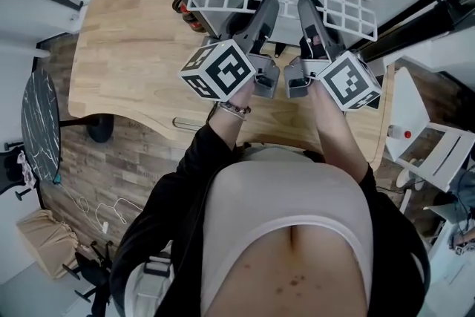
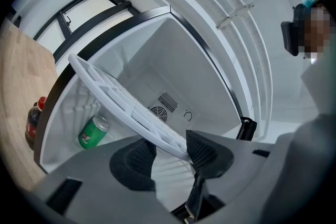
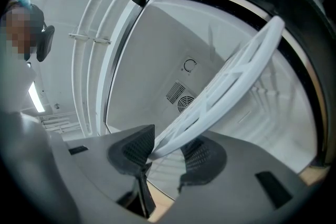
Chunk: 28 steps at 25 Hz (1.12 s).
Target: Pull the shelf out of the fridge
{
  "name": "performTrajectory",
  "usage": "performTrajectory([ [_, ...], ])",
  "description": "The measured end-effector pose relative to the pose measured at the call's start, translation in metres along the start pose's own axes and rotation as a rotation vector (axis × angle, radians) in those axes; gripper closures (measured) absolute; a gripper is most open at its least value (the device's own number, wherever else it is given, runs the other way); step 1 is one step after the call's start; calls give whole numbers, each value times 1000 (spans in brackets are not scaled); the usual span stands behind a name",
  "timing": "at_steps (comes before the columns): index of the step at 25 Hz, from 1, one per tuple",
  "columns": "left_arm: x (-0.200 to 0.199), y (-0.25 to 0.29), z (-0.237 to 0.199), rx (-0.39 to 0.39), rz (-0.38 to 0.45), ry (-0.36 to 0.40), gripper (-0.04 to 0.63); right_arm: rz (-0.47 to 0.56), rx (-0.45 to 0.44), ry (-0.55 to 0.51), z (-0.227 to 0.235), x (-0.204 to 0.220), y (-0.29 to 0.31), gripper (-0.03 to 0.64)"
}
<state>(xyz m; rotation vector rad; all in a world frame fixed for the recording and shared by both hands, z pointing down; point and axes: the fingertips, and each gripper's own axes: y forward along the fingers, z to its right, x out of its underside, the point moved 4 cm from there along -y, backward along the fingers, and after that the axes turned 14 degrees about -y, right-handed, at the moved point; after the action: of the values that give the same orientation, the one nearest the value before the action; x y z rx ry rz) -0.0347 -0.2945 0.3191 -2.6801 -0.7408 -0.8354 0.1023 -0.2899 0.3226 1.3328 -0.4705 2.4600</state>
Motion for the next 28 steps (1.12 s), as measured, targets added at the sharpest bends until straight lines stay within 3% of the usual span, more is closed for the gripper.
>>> performTrajectory([
  [28, 9, -21, 5, 14, -22, -6, 419, 17, 14, 10, -10, 5, -20, 454],
])
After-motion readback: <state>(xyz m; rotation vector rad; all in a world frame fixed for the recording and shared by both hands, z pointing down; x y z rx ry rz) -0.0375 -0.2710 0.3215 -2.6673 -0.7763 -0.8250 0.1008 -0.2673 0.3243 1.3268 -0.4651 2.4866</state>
